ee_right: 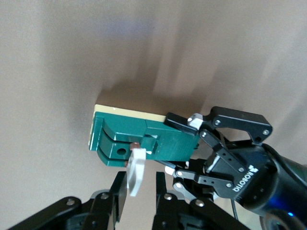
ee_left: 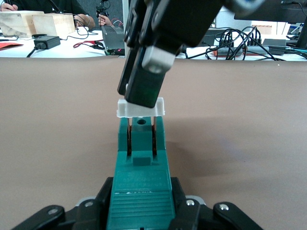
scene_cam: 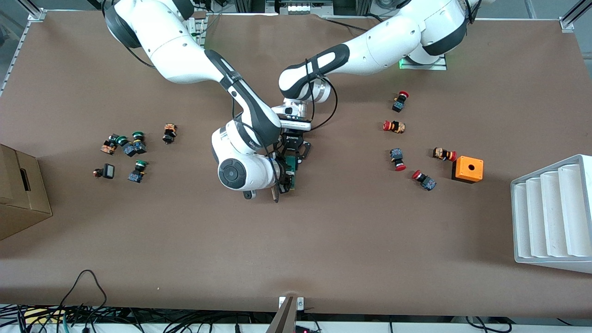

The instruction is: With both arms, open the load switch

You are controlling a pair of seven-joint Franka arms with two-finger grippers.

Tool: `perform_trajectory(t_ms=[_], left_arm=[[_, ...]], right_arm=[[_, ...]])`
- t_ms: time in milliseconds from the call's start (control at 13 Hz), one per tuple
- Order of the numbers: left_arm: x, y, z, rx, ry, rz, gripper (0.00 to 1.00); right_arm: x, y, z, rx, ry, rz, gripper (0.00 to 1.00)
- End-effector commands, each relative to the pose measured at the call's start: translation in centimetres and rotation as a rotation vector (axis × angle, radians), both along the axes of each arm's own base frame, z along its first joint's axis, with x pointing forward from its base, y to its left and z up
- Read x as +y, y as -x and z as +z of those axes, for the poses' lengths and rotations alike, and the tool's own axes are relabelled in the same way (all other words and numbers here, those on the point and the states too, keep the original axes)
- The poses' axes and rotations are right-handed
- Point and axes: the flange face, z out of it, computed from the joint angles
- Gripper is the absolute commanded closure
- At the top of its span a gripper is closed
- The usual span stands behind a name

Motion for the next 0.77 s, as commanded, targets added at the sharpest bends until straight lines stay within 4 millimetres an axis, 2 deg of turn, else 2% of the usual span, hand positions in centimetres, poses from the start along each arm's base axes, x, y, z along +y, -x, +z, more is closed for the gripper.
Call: perform_trajectory(t_ms=[0, 385, 692], left_arm=[[-0.1, 0.8, -1.5, 0.017, 0.003, -0.012, 0.58], [-0.1, 0.8, -1.5, 0.017, 0.003, -0.012, 0.58], [-0.1, 0.7, -1.4, 0.016, 0.004, -0.011, 0.58]], right_arm=[[0.0, 0.8, 0.7, 0.005, 0.023, 0.016, 0.7], [0.0, 1.0, 0.6, 0.01, 0.024, 0.019, 0.77], [-0.1, 1.9, 1.1, 0.017, 0.03, 0.031, 0.78]])
